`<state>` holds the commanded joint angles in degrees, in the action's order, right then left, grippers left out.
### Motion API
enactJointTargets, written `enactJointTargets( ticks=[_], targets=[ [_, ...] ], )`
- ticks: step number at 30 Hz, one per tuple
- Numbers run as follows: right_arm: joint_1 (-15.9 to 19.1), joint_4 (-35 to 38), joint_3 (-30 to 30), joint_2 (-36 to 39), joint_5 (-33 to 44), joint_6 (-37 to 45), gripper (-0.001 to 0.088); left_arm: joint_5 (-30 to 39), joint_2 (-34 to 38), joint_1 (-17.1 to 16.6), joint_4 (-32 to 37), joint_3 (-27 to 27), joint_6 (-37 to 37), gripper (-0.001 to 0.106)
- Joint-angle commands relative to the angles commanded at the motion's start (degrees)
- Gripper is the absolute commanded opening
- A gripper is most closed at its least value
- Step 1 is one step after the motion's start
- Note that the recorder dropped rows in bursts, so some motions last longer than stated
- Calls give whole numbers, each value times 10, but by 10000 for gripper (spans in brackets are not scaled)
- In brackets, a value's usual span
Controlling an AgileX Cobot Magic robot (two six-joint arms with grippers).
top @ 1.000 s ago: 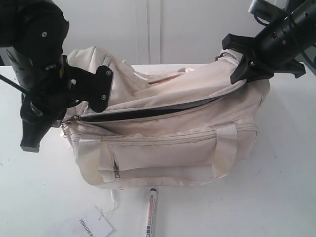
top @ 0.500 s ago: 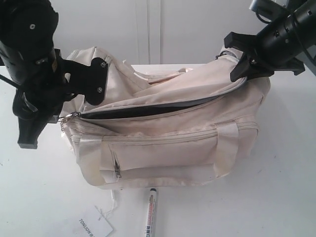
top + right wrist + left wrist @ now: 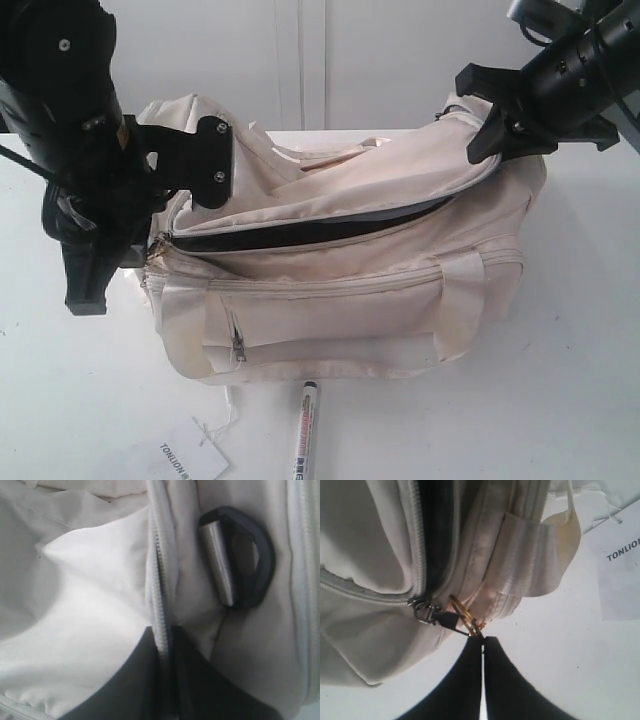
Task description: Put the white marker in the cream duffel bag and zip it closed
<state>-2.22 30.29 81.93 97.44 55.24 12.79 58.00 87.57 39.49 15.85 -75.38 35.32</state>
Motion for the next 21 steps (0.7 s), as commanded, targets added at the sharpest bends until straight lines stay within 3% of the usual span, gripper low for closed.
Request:
enactJointTargets(
  ticks=[4,8,11,21],
  targets=[
    [0,0,0,0,0,0,82,0,0,0,0,0,0,135],
    [0,0,0,0,0,0,82,0,0,0,0,0,0,400],
    [0,0,0,0,0,0,82,0,0,0,0,0,0,521],
    [0,0,0,0,0,0,82,4,-25,-1,0,-1,-62,552]
  ],
)
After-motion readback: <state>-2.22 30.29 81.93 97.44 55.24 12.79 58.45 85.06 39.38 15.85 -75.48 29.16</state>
